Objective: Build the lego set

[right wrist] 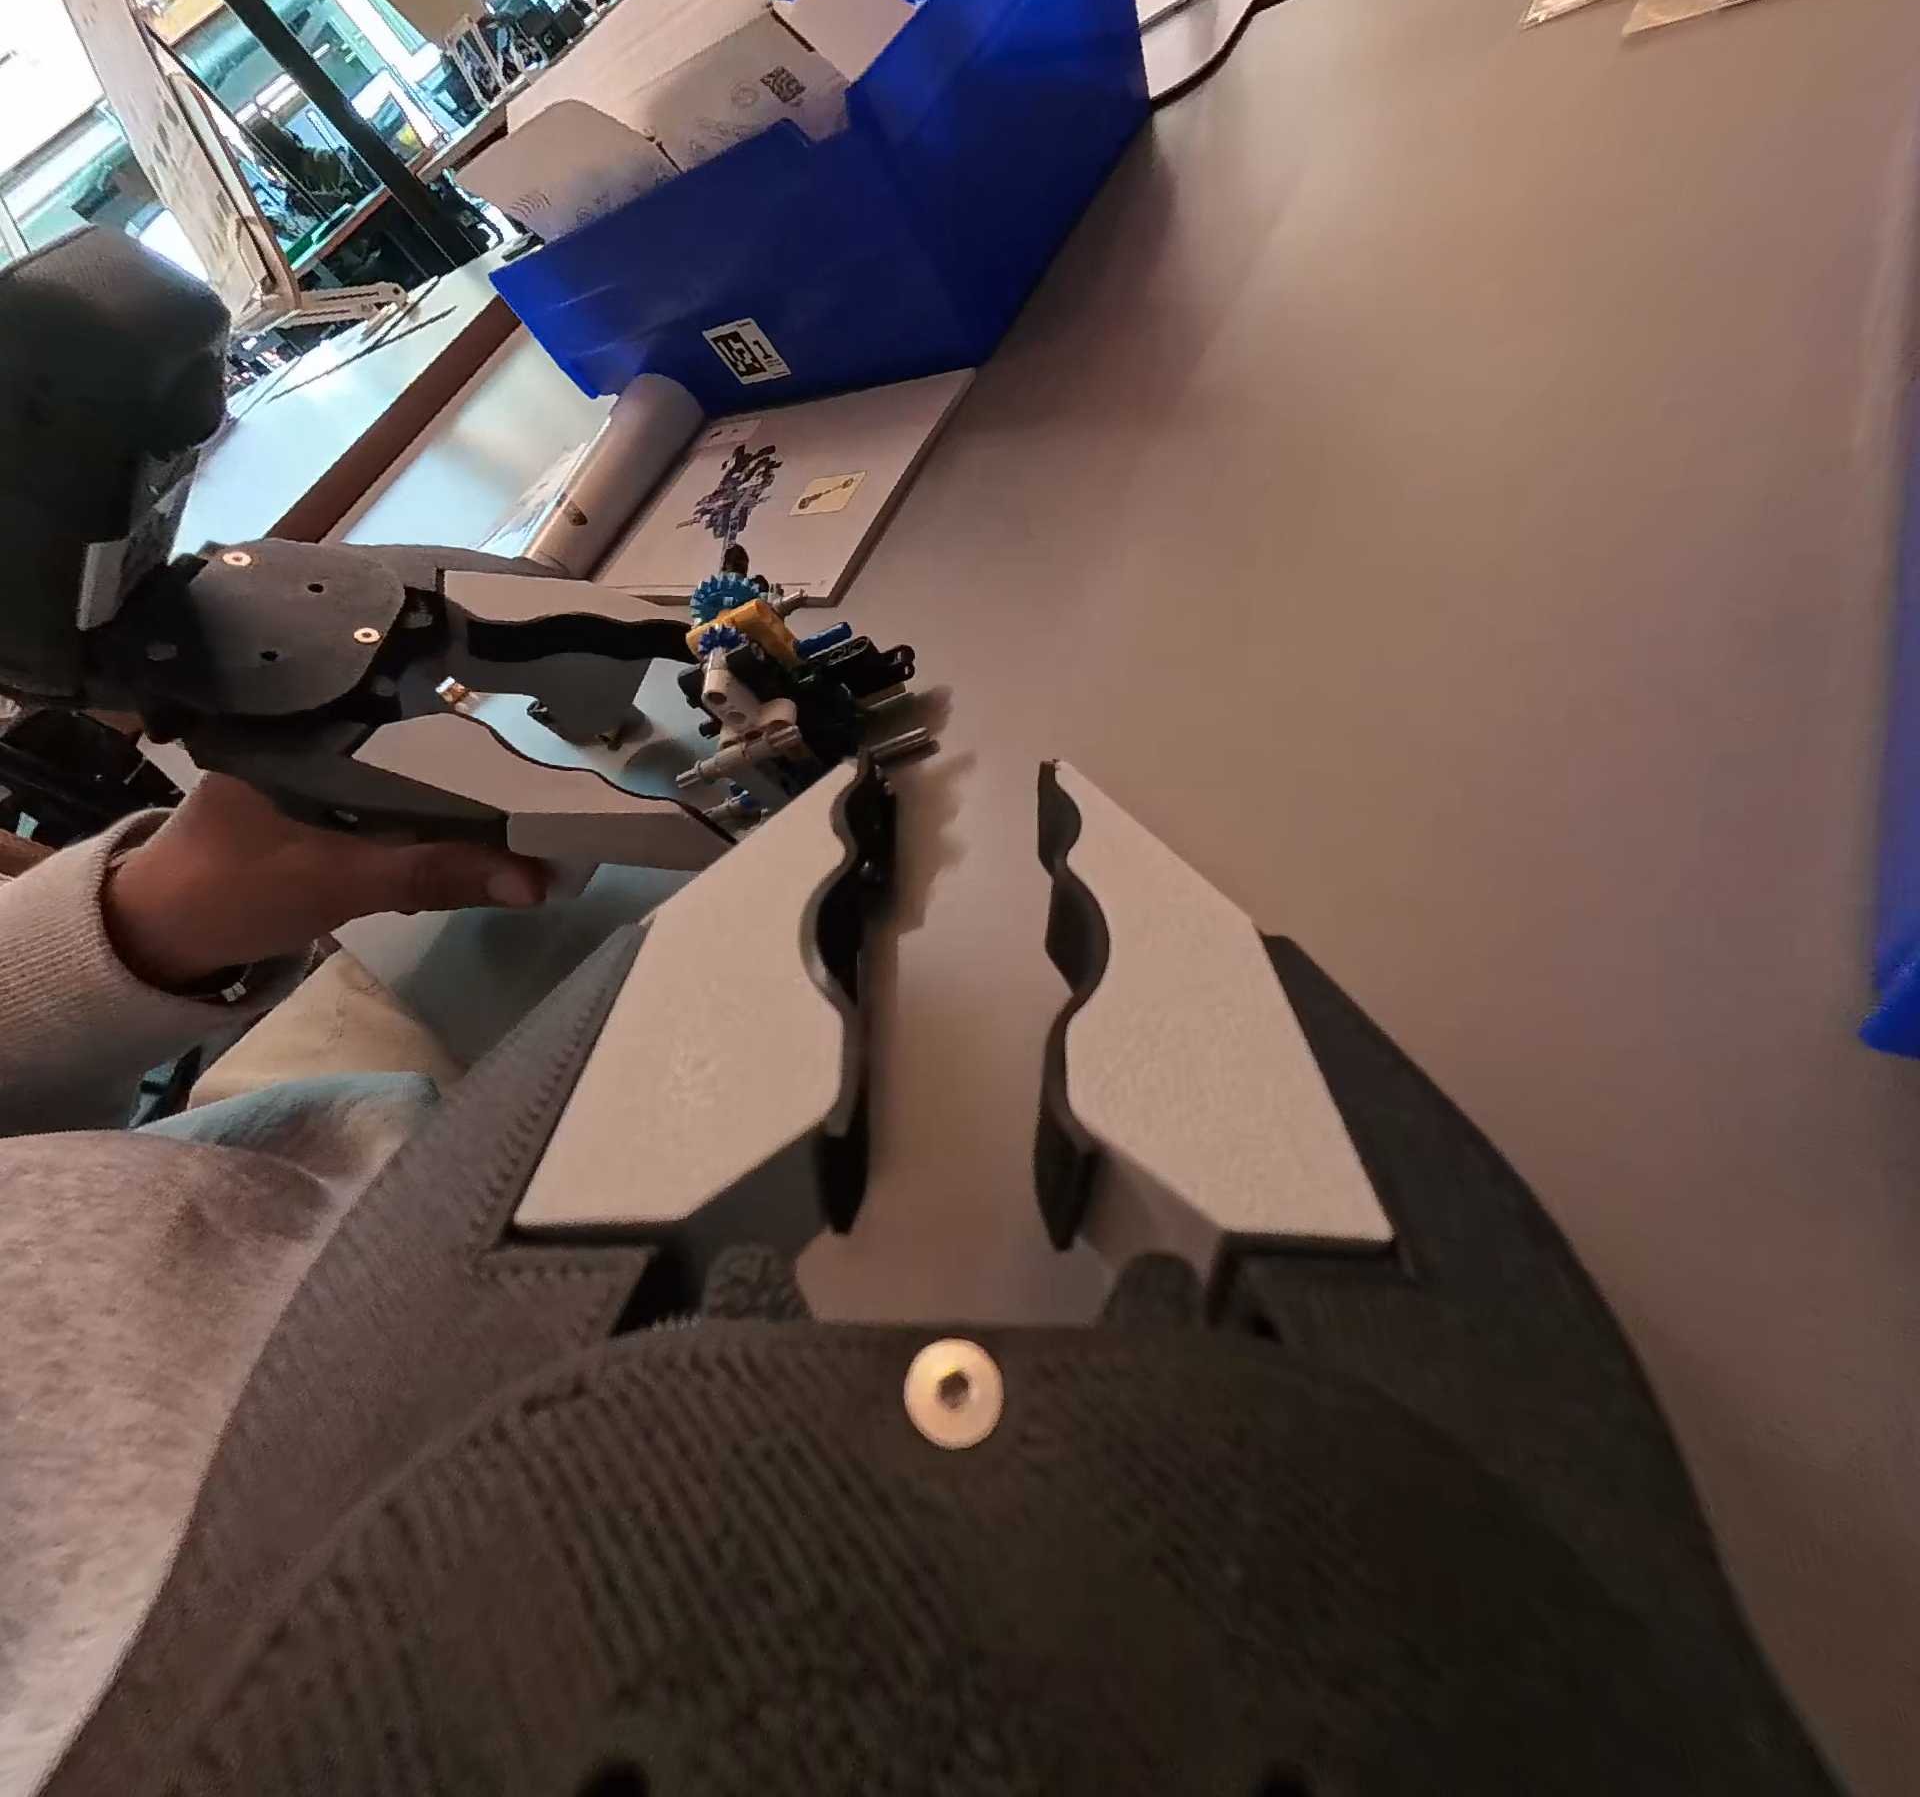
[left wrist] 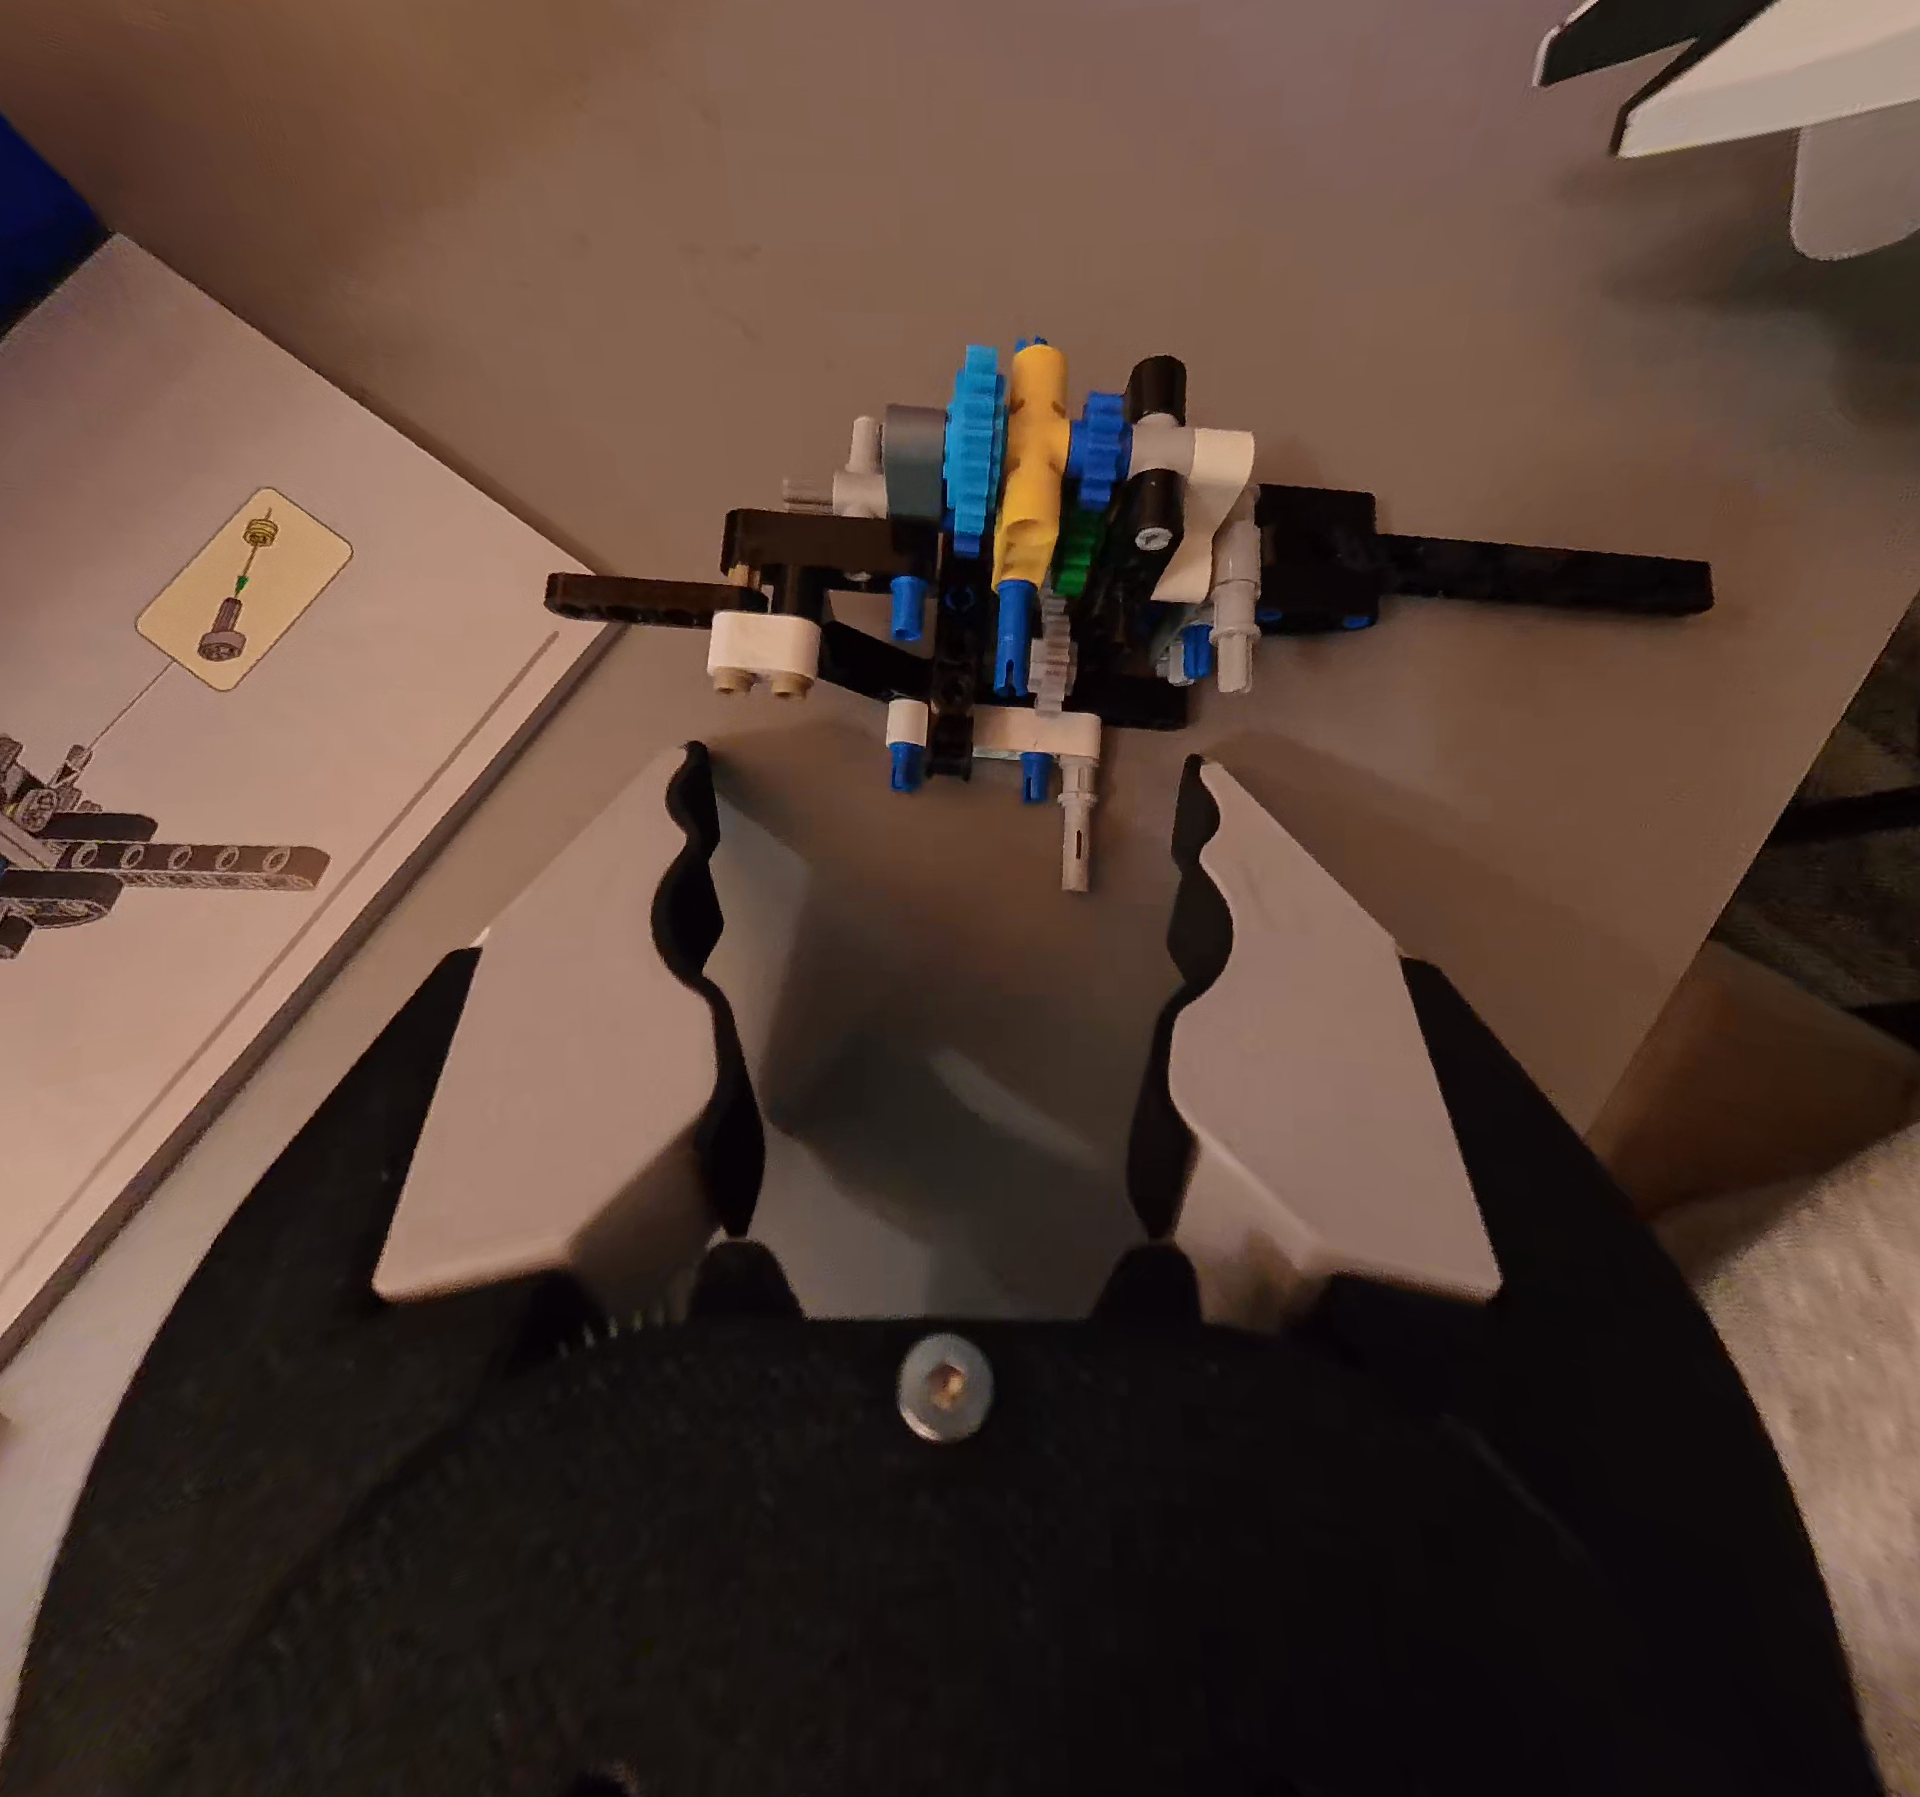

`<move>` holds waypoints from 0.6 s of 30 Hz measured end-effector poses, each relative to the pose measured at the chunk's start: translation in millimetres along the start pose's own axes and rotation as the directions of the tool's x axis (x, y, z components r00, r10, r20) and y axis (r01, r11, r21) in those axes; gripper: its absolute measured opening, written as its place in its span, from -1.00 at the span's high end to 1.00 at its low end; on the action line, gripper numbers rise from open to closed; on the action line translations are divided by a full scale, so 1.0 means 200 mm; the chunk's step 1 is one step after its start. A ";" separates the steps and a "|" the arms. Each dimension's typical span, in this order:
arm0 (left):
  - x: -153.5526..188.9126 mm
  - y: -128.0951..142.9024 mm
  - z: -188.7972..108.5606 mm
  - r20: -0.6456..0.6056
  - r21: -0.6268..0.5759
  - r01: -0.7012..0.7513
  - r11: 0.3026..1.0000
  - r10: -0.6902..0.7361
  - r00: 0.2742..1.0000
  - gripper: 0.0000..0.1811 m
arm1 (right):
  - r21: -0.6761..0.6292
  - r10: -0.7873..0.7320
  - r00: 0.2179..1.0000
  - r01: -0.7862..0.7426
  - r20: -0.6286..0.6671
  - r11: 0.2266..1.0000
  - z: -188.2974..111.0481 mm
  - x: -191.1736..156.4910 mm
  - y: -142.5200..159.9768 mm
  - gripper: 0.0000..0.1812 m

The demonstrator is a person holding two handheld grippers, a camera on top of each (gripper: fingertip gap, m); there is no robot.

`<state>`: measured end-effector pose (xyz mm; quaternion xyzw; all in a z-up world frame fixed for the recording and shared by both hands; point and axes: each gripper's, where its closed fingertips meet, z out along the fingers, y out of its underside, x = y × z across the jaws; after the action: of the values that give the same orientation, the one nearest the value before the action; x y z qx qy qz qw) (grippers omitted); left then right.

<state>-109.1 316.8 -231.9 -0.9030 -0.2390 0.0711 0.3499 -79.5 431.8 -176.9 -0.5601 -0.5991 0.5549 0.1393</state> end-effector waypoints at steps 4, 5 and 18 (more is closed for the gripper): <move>0.00 -0.01 0.01 0.005 0.022 0.008 1.000 -0.008 1.000 0.04 | -0.016 -0.020 1.000 0.020 0.007 1.000 0.01 -0.01 0.01 0.67; 0.00 -0.01 0.01 0.007 0.028 0.011 1.000 -0.011 1.000 0.04 | -0.021 -0.029 0.999 0.029 0.014 0.999 0.01 -0.02 0.01 0.66; 0.04 -0.03 0.00 -0.080 0.076 0.036 0.996 -0.030 0.996 0.15 | -0.115 -0.189 0.971 0.207 0.148 0.972 0.10 -0.20 0.10 0.53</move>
<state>-105.2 325.1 -227.2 -0.8867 -0.2372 0.0390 0.3950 -71.0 383.2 -181.9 -0.4662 -0.6950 0.5350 0.1161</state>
